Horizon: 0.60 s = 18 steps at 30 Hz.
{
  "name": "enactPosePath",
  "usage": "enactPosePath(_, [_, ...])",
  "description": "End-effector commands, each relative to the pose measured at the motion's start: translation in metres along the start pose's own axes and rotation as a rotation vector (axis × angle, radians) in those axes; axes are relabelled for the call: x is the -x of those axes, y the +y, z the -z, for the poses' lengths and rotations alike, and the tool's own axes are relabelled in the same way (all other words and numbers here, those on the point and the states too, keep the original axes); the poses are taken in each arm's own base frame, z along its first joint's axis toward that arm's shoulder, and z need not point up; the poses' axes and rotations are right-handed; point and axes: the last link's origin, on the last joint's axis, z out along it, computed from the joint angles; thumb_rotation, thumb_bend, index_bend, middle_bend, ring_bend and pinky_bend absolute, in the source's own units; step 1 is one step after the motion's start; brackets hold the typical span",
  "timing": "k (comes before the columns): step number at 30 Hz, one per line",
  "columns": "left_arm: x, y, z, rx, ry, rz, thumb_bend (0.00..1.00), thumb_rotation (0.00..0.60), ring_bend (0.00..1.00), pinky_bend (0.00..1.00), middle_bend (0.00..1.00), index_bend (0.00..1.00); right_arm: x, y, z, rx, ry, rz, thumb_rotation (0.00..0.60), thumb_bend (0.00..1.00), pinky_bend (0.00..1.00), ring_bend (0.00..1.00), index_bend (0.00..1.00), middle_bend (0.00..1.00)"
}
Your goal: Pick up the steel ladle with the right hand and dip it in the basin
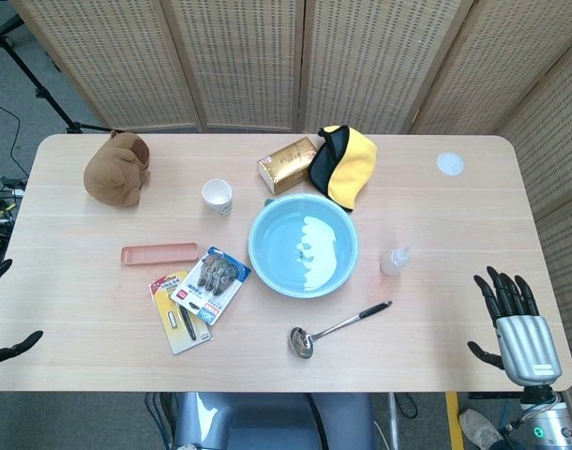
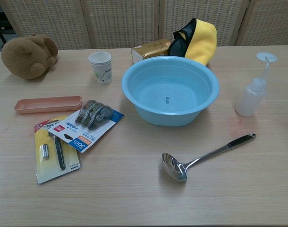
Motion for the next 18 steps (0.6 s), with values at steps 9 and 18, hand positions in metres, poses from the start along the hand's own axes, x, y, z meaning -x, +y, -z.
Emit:
enactPosePath(9, [-0.003,-0.002,0.003,-0.018,-0.006,0.005,0.01,0.6,0.0,0.0,0.0,0.0,-0.002,0.001,-0.004,-0.016,0.027,-0.022,0.6,0.0,0.0,0.0,0.0,0.0])
enactPosePath(18, [-0.005,-0.007,0.003,-0.049,-0.016,0.007,0.01,0.6,0.0,0.0,0.0,0.0,0.018,-0.004,-0.017,-0.146,-0.066,-0.067,0.6,0.0,0.1,0.22,0.0,0.29])
